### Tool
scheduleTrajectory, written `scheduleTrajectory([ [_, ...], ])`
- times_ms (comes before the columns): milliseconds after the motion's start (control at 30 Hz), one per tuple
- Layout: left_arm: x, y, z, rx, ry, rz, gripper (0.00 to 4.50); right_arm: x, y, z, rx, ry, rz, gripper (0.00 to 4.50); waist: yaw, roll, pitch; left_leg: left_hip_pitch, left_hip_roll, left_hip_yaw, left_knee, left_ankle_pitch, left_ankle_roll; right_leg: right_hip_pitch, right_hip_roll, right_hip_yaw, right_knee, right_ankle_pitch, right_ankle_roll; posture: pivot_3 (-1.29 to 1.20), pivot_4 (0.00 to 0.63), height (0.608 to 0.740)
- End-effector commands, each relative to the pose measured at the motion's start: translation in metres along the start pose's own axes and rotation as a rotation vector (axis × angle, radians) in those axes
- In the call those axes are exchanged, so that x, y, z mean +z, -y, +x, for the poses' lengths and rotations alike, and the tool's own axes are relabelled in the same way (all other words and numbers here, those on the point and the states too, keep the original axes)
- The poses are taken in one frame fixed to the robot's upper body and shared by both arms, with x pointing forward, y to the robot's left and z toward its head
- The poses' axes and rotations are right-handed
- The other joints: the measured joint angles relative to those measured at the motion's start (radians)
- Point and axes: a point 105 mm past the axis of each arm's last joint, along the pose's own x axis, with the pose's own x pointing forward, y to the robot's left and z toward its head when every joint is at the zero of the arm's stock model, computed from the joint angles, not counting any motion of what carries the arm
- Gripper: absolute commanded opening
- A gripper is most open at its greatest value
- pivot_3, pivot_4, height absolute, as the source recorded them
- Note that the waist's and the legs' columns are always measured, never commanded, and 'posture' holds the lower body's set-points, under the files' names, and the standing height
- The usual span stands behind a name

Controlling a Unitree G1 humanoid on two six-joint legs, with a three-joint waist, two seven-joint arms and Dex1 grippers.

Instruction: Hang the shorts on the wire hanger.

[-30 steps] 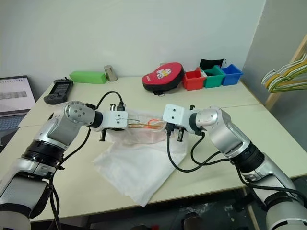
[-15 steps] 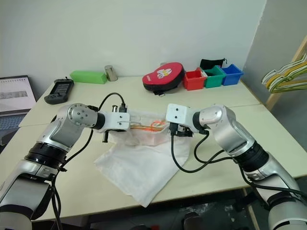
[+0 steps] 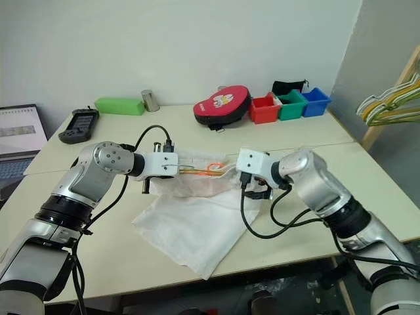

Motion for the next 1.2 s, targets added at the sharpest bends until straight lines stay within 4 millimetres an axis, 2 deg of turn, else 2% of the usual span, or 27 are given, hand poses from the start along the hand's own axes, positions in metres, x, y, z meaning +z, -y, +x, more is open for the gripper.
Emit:
scheduleTrajectory([
  [33, 0.004, -0.012, -0.016, 0.069, 0.017, 0.006, 0.0, 0.001, 0.026, 0.005, -0.114, -0.033, -0.109, 4.47, 0.002, 0.0, 0.0, 0.0, 0.0, 0.0, 0.0, 0.0, 0.0, 0.0, 0.0, 0.0, 0.0, 0.0, 0.0, -0.07, 0.027, 0.74],
  [133, 0.003, -0.01, -0.018, 0.07, 0.013, 0.0, 0.0, 0.003, 0.032, 0.007, -0.133, -0.02, -0.121, 4.47, 0.006, 0.0, 0.0, 0.0, -0.001, 0.0, 0.0, 0.0, 0.0, 0.0, -0.001, 0.0, 0.0, 0.0, 0.0, -0.06, 0.026, 0.74],
  [233, 0.001, -0.007, -0.02, 0.07, 0.008, -0.008, 0.0, 0.003, 0.037, 0.01, -0.162, -0.035, -0.205, 4.47, 0.016, 0.0, 0.0, 0.0, 0.0, -0.001, -0.001, 0.0, 0.0, 0.0, 0.0, -0.001, 0.0, 0.0, 0.0, -0.05, 0.024, 0.74],
  [267, 0.0, -0.006, -0.02, 0.07, 0.006, -0.009, 0.0, 0.005, 0.038, 0.01, -0.166, -0.032, -0.221, 4.1, 0.018, 0.0, 0.0, 0.0, 0.0, -0.001, -0.001, 0.0, 0.0, 0.0, 0.0, -0.001, 0.0, 0.0, 0.0, -0.05, 0.023, 0.74],
  [300, 0.0, -0.005, -0.02, 0.069, 0.005, -0.01, 0.0, 0.006, 0.038, 0.01, -0.166, -0.025, -0.224, 4.0, 0.02, 0.0, 0.0, 0.0, 0.0, -0.001, -0.001, 0.0, 0.0, 0.0, 0.0, -0.001, 0.0, 0.0, 0.0, -0.04, 0.023, 0.74],
  [433, -0.001, -0.005, -0.021, 0.073, -0.001, -0.016, 0.0, 0.014, 0.037, 0.008, -0.149, 0.014, -0.22, 3.15, 0.025, 0.0, 0.0, 0.0, -0.001, -0.001, -0.001, 0.0, 0.0, 0.0, 0.0, -0.001, 0.0, 0.0, 0.0, -0.04, 0.022, 0.74],
  [700, -0.001, -0.006, -0.02, 0.079, -0.004, -0.016, 0.0, 0.017, 0.029, 0.002, -0.116, 0.027, -0.268, 1.41, 0.043, 0.0, 0.0, 0.0, 0.0, -0.002, -0.001, 0.0, 0.0, 0.0, 0.0, -0.001, 0.0, 0.0, 0.0, -0.04, 0.015, 0.74],
  [867, 0.001, -0.007, -0.02, 0.081, 0.002, -0.011, 0.0, 0.014, 0.029, 0.002, -0.121, 0.016, -0.279, 0.13, 0.043, 0.0, 0.0, 0.0, -0.001, -0.001, 0.0, 0.0, 0.0, 0.0, 0.0, -0.001, 0.0, 0.0, 0.0, -0.05, 0.011, 0.74],
  [1100, 0.006, -0.01, -0.02, 0.087, 0.026, 0.026, 0.0, 0.009, 0.031, 0.003, -0.135, 0.005, -0.269, 0.06, 0.043, 0.0, -0.001, 0.0, -0.001, -0.001, 0.0, 0.0, 0.0, 0.0, 0.0, -0.001, 0.0, 0.0, 0.0, -0.05, 0.002, 0.74],
  [1167, 0.007, -0.01, -0.021, 0.089, 0.051, 0.023, 0.66, 0.01, 0.033, 0.003, -0.144, 0.011, -0.254, 0.0, 0.043, 0.0, -0.001, 0.0, -0.001, -0.001, 0.0, 0.0, 0.0, 0.0, 0.0, -0.001, 0.0, 0.0, 0.0, -0.05, 0.0, 0.74],
  [1200, 0.007, -0.01, -0.022, 0.082, 0.071, 0.01, 0.71, 0.011, 0.033, 0.002, -0.146, 0.017, -0.246, 0.0, 0.043, 0.0, -0.001, 0.0, -0.001, -0.001, 0.0, 0.0, 0.0, 0.0, 0.0, -0.001, 0.0, 0.0, 0.0, -0.05, 0.001, 0.74],
])
